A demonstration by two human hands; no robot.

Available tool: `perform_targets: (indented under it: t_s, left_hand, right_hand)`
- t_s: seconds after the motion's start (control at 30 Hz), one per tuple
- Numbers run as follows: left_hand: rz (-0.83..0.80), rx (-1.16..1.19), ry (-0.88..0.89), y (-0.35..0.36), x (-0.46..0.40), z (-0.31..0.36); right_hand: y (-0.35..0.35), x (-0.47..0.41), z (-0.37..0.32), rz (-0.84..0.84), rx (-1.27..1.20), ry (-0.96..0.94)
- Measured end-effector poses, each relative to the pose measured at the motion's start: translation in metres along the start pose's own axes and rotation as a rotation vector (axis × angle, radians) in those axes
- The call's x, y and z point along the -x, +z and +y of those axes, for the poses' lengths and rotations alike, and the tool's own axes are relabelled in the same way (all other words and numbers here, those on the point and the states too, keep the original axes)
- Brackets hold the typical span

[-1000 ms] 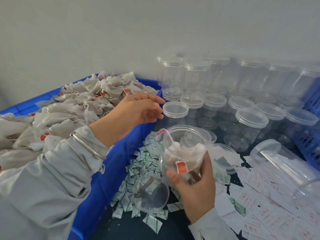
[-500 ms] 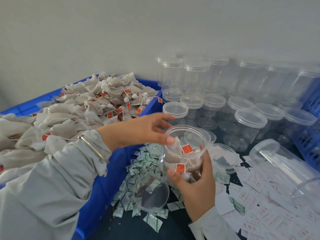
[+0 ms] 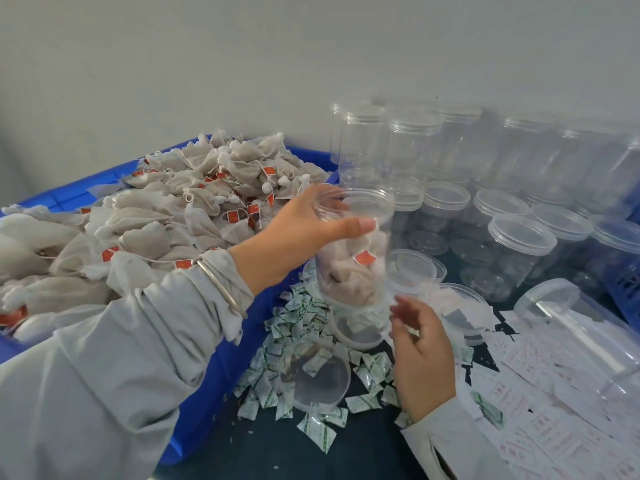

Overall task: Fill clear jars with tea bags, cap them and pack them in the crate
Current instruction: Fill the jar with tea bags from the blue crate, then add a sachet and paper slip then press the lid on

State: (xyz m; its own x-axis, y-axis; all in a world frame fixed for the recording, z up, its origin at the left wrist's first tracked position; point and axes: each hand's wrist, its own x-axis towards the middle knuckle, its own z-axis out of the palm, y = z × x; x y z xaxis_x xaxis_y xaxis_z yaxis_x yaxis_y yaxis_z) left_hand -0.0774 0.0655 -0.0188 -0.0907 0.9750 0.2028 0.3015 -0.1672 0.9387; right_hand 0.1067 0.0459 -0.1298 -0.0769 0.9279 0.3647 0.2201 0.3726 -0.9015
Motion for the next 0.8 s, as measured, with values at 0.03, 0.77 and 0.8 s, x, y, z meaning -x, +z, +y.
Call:
perform_targets:
  t_s: [0.03,0.77,0.8]
  left_hand:
    - [0.041,0.022,-0.013,-0.002,-0.002,-0.001]
    - [-0.144,-0.222,-0.055,0.012,0.002,-0.006]
    - [-0.162,-0.27,-0.036,0.013,0.003,-0.005]
  right_hand:
    - [-0.003,-0.001,0.001,-0.027,0.114,-0.028]
    - [-0.026,-0.02,-0.014,0.022,0.383,-0.042]
    - [-0.033,-0.023,-0.02,0.094,0.322,-0.051]
